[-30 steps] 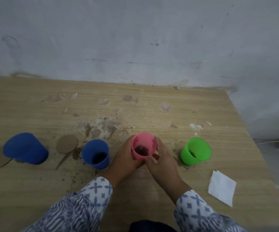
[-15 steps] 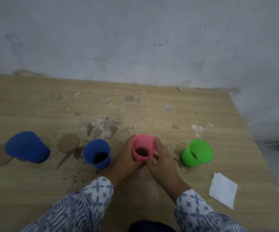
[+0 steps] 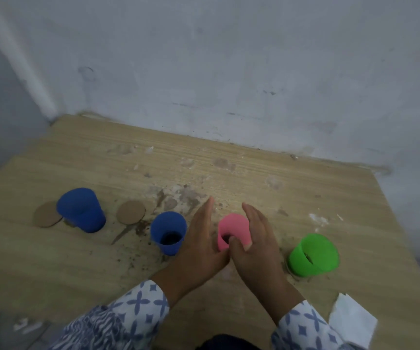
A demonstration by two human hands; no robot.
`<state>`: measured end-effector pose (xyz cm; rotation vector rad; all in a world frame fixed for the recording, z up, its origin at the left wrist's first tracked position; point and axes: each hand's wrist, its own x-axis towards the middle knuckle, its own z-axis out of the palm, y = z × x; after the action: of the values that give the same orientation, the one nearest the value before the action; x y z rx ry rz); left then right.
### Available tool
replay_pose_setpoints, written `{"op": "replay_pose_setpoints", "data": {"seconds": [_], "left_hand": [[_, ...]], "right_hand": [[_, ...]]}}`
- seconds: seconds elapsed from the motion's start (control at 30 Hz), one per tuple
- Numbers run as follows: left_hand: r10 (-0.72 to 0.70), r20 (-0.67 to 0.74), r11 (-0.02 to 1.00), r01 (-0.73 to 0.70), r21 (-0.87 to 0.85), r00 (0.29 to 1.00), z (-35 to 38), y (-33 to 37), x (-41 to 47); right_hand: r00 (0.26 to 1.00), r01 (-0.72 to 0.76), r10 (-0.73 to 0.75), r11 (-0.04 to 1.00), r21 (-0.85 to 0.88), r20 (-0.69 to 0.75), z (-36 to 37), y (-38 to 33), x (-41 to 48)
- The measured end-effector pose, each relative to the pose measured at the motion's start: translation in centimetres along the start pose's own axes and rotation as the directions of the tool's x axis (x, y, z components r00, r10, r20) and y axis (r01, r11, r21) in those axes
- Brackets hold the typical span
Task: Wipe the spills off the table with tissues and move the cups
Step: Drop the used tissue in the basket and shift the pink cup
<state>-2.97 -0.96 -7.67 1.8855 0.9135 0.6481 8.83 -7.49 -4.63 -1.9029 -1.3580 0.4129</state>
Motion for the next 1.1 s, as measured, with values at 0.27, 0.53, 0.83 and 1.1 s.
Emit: {"op": "replay_pose_setpoints", "data": {"seconds": [0.27,0.53,0.83,1.1], "left_hand": [[0.133,-0.147,0.987,-0.117,0.111,0.98,-6.1,-1.3,-2.5],[-0.079,0.059,0.991,0.072,0.112,0.995,-12.1,-6.9,-1.6],[-0.082,0.501,0.996,0.058,0.065,0.861,-14.2,-10.7,2.2],[-0.046,0.555,0.999,0.046,0.013,0.831,-13.9,-11.1,2.9]], "right_hand": [[0.98,0.128,-0.144,0.985,0.116,0.135,3.4,-4.5,1.0],[0.972,-0.086,0.092,0.996,-0.038,0.218,9.0,-5.3,0.9],[0.917,-0.392,0.389,0.919,0.03,0.083,13.1,-5.6,-0.1],[0.919,-0.371,0.385,0.918,0.143,-0.086,14.9,-6.0,-0.6]]}}
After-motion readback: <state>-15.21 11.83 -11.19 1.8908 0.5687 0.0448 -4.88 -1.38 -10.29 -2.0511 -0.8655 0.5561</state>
